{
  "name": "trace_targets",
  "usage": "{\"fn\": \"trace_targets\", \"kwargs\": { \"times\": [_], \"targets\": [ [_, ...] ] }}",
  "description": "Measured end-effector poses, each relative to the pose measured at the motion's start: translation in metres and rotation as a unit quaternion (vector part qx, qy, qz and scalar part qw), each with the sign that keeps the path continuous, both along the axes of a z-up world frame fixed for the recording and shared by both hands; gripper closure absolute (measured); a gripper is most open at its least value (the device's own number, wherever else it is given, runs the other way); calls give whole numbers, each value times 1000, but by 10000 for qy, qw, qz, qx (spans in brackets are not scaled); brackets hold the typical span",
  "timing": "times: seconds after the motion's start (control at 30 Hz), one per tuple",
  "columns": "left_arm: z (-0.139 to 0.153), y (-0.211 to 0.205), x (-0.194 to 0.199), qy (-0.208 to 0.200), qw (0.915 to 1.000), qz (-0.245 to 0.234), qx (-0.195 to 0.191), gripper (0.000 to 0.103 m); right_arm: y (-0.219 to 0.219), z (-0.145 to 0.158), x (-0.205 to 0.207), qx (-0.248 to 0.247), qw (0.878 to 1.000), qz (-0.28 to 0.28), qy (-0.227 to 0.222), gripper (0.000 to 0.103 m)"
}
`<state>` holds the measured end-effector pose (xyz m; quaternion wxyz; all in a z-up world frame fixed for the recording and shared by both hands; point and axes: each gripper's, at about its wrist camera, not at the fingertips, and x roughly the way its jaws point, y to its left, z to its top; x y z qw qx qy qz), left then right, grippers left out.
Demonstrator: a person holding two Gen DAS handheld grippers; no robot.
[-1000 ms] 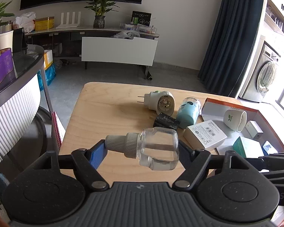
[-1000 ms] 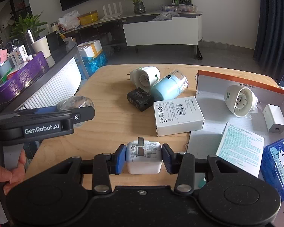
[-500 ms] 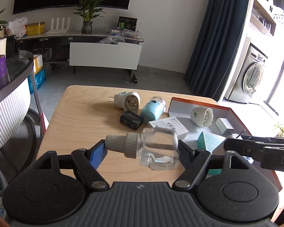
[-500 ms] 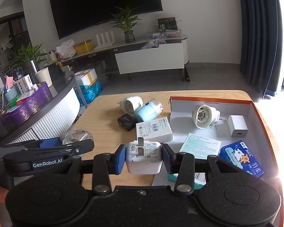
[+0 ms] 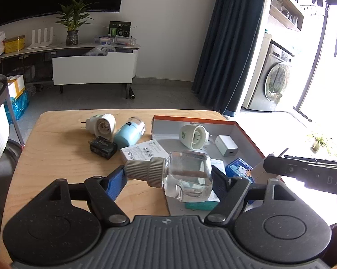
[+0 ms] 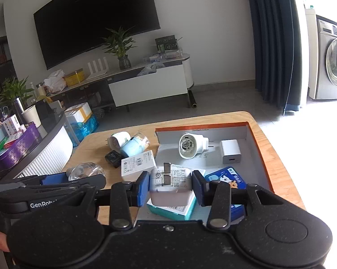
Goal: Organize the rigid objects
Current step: 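Carry the glass bottle and white charger with both tools over the tray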
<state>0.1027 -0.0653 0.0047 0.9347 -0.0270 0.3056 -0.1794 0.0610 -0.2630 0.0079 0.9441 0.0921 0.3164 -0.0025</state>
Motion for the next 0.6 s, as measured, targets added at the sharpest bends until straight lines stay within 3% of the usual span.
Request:
{"fn": "trace_targets", "kwargs": {
  "times": [0.6],
  "targets": [
    [5,-60,14,-65,9987,-481,150,24,-53,11,-10,44,9980,-549,-305,52]
  ]
}}
